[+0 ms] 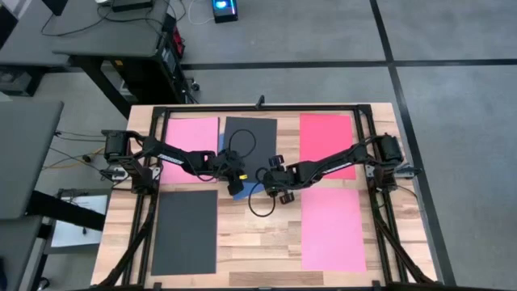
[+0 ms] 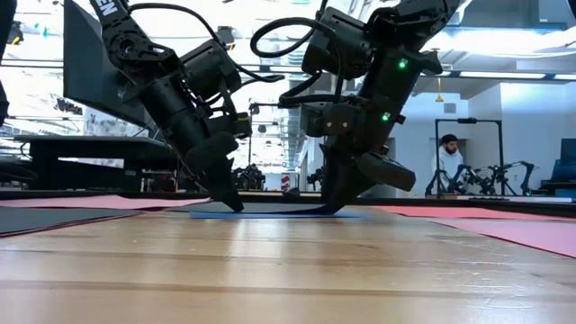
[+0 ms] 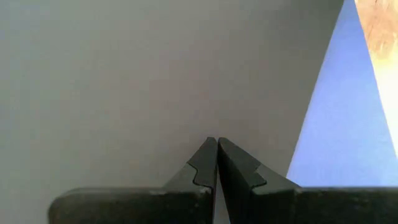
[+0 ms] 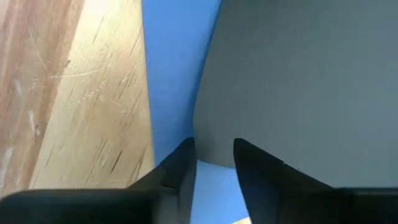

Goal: Organize paper
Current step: Move the black paper to the bottom middle of the table

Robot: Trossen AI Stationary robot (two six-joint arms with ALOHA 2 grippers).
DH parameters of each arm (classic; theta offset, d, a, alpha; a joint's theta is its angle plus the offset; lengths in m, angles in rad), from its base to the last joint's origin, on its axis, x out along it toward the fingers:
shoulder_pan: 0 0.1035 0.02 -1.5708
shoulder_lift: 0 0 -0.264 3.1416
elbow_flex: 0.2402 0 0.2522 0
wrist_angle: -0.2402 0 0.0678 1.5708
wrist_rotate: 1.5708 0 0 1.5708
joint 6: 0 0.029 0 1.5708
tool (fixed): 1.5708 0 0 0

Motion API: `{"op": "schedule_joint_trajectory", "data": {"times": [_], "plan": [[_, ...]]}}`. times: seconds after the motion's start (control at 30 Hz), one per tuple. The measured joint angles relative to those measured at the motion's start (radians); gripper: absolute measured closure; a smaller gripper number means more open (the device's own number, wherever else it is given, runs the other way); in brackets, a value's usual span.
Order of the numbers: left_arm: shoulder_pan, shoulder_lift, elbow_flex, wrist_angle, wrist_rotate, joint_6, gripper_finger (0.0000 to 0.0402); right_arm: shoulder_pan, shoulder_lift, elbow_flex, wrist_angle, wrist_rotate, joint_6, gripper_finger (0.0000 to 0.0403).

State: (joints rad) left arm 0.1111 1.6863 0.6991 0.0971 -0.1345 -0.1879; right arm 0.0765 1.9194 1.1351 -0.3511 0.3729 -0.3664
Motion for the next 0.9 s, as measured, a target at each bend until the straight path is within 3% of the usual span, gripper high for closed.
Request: {"op": "schedule_joint_trajectory", "data": {"times": [0.3,0.53,0.6,0.77,0.9], "plan": [[0.000,0.000,0.000,0.000,-0.001,0.000,0.0402,0.000,0.000,0.000,-0.004,0.000,0.001,0.0396],[0.000,-0.009,0.009,0.007,-0.004,0.061,0.0402,0.000,0.000,0.000,-0.006,0.001,0.044,0.0403],[-0.006,-0.028,0.016,-0.008,-0.050,0.086,0.0402,0.000,0.000,0.000,-0.007,0.001,0.056,0.0403],[-0.075,-0.144,0.025,-0.049,-0.291,0.199,0.0402,-0.001,-0.001,0.016,-0.011,0.003,0.082,0.0403],[-0.124,-0.267,0.025,-0.141,-0.322,0.208,0.0397,0.000,-0.020,0.032,-0.014,0.003,0.088,0.0403]]}}
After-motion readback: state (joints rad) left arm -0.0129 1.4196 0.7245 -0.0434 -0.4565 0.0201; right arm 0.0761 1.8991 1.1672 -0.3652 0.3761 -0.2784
